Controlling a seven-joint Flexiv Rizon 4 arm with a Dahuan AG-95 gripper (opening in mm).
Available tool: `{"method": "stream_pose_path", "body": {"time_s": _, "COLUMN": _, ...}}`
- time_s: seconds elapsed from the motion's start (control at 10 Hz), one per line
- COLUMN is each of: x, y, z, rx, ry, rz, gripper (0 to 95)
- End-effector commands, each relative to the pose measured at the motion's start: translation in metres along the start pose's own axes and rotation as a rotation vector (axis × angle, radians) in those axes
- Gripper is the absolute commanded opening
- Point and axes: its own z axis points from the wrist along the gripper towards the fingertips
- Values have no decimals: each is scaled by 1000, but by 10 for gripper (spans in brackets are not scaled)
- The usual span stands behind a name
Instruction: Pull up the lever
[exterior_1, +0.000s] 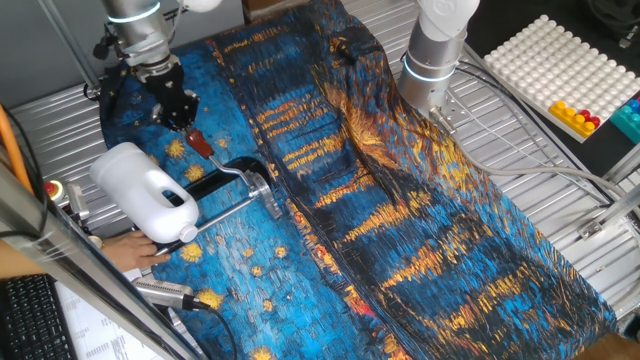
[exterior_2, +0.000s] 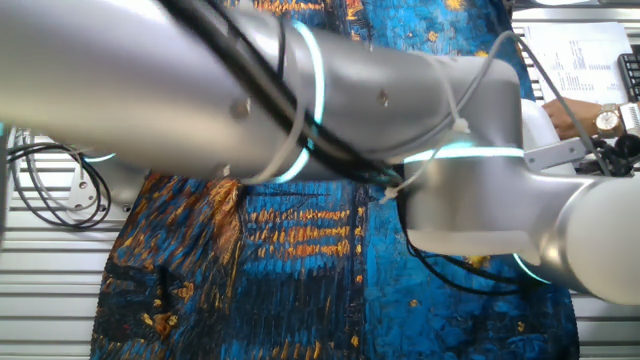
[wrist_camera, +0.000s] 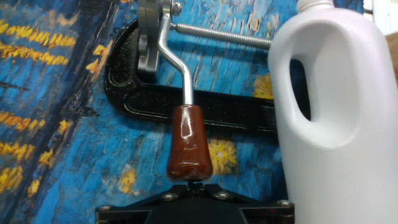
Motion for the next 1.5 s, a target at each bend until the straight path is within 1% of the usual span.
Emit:
{"method": "stream_pose_path", "body": {"time_s": 0.1, "x": 0, "y": 1, "z": 1, "rx": 4, "ry": 8, "rz": -2, "gripper": 0}}
{"method": "stream_pose_path", "body": {"time_s": 0.3, "x": -1, "y": 1, "z": 6, "rx": 7, "ry": -2, "rz": 2, "gripper": 0}}
{"method": "stream_pose_path", "body": {"time_s": 0.4, "x": 2, "y": 2, "z": 10, "rx": 8, "ry": -2, "rz": 6, "gripper": 0}}
{"method": "stream_pose_path", "body": {"time_s": 0.5, "x": 4, "y": 3, "z": 13, "rx": 7, "ry": -8, "rz": 11, "gripper": 0}}
{"method": "stream_pose_path", "body": {"time_s": 0.7, "x": 2, "y": 4, "z": 14, "rx": 5, "ry": -23, "rz": 19, "gripper": 0}}
{"method": "stream_pose_path", "body": {"time_s": 0.9, "x": -2, "y": 4, "z": 12, "rx": 7, "ry": -35, "rz": 26, "gripper": 0}}
{"method": "stream_pose_path", "body": {"time_s": 1.1, "x": -3, "y": 4, "z": 10, "rx": 7, "ry": -35, "rz": 29, "gripper": 0}}
{"method": "stream_pose_path", "body": {"time_s": 1.2, "x": -4, "y": 5, "z": 9, "rx": 9, "ry": -43, "rz": 29, "gripper": 0}}
{"method": "stream_pose_path", "body": {"time_s": 1.5, "x": -10, "y": 6, "z": 0, "rx": 7, "ry": -41, "rz": 46, "gripper": 0}}
